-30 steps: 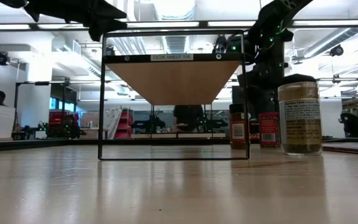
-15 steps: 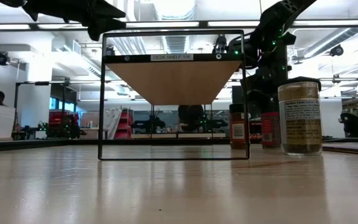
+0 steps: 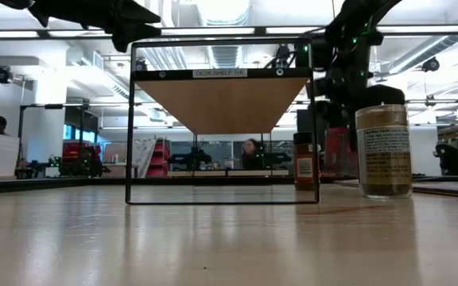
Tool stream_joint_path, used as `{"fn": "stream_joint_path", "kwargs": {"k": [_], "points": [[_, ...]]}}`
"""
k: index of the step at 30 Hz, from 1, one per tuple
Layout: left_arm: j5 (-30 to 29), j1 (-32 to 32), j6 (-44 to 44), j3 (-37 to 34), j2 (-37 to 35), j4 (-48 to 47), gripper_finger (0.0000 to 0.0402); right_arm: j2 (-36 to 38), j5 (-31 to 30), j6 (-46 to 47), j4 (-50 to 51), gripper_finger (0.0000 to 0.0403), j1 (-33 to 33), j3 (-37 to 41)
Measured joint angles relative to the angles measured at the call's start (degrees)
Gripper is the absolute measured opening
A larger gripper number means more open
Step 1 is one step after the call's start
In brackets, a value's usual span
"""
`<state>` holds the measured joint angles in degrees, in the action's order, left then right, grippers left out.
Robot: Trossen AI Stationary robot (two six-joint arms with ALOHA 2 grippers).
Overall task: Shelf spices
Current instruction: Put the red seasoning bottle on the shelf
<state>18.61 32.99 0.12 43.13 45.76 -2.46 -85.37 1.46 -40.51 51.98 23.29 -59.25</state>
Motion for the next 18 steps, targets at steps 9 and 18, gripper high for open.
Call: {"fn": "stream_joint_path", "kwargs": {"k": [9, 18], "points": [[0.0, 0.0, -0.2, 0.0, 0.0, 0.0, 0.0194, 6.4, -1.7, 0.0, 0.8, 0.0198, -0.1, -3.2], [0.0, 0.0, -0.4, 0.0, 0.0, 0.0, 0.0191, 9.9, -3.1, -1.1, 2.9, 0.0196, -1.1, -10.3]]}}
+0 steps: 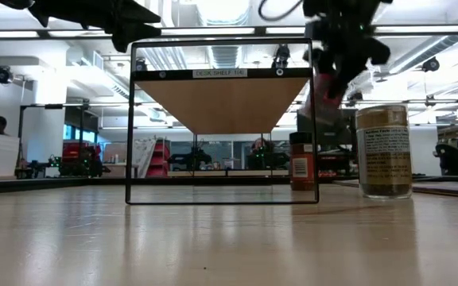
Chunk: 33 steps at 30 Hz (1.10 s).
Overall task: Shelf spices
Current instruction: Put the red seasoning bottle on the shelf
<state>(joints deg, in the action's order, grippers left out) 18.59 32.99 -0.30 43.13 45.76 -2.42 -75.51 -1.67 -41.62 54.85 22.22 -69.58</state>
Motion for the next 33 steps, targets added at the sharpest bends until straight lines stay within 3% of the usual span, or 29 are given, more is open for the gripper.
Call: {"fn": "stream_joint_path", "kwargs": {"k": [7, 33], "points": [[0.0, 0.0, -0.3, 0.0, 0.0, 0.3, 0.0196, -2.3, 0.0, -4.1, -1.5, 0.0202, -1.4, -7.5], [0.0, 0.0, -0.4, 0.0, 0.0, -0.5, 0.0192, -21.9, 0.0, -21.4, 1.5, 0.0203, -6.6, -29.5]]}}
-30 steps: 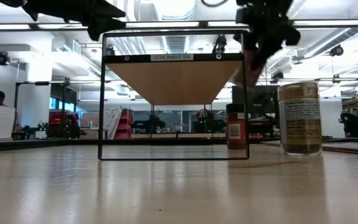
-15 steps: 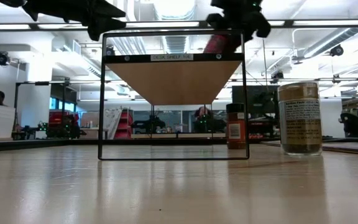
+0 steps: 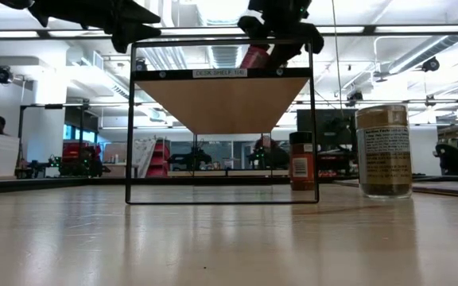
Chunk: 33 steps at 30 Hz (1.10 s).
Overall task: Shelf spices
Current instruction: Put the red seasoning bottle on the shelf
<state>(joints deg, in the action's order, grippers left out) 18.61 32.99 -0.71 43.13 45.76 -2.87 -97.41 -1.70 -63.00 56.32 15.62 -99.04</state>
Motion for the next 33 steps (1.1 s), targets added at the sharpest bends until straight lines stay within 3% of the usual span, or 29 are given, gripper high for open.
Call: {"fn": "stream_joint_path", "kwargs": {"k": [8, 16, 33], "points": [[0.0, 0.0, -0.4, 0.0, 0.0, 0.0, 0.0198, -1.9, -0.2, -1.5, 1.7, 0.0205, 0.0, -2.0], [0.0, 0.0, -0.5, 0.0, -0.2, 0.0, 0.0195, -2.2, -5.9, -4.2, 2.0, 0.0206, 0.0, -1.8], [0.1, 0.0, -1.1, 0.0, -1.0, 0.0, 0.0199, -2.4, -5.9, -4.6, 1.9, 0.0219, 0.0, -1.8]]}}
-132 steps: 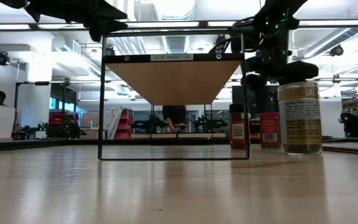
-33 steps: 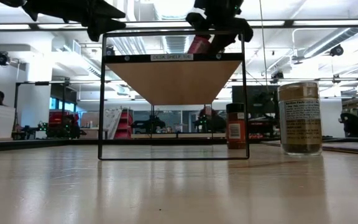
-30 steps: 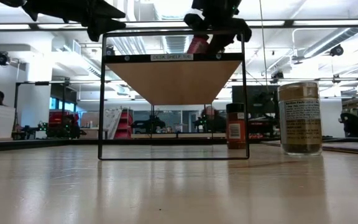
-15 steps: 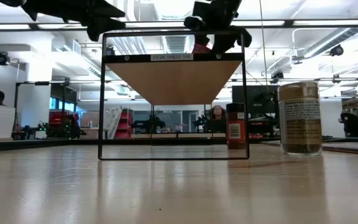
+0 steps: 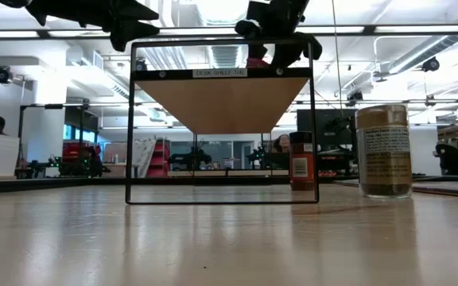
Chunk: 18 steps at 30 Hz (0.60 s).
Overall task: Shelf spices
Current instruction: Put the red seasoning bottle on the shelf
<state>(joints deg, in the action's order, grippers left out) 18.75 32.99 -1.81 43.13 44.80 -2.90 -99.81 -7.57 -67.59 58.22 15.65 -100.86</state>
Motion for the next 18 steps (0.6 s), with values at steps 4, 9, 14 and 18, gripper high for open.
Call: {"fn": "stream_joint_path", "kwargs": {"k": [4, 9, 14, 18], "points": [[0.3, 0.0, -0.2, 0.0, -0.2, -0.1, 0.0196, -1.3, 0.0, 0.0, 0.0, 0.0217, 0.3, 0.0], [1.0, 0.0, -0.3, 0.0, -0.7, -0.8, 0.0192, -2.7, -0.2, -0.5, -0.3, 0.0226, 0.3, 0.0], [1.4, 0.0, -0.2, 0.0, -1.0, -0.7, 0.0198, -2.7, -0.1, -0.6, -0.7, 0.0238, 0.3, -0.6], [1.4, 0.0, -0.2, 0.0, -1.0, -0.8, 0.0207, -2.7, 0.0, 0.1, -0.8, 0.0251, 0.3, -2.6]]}}
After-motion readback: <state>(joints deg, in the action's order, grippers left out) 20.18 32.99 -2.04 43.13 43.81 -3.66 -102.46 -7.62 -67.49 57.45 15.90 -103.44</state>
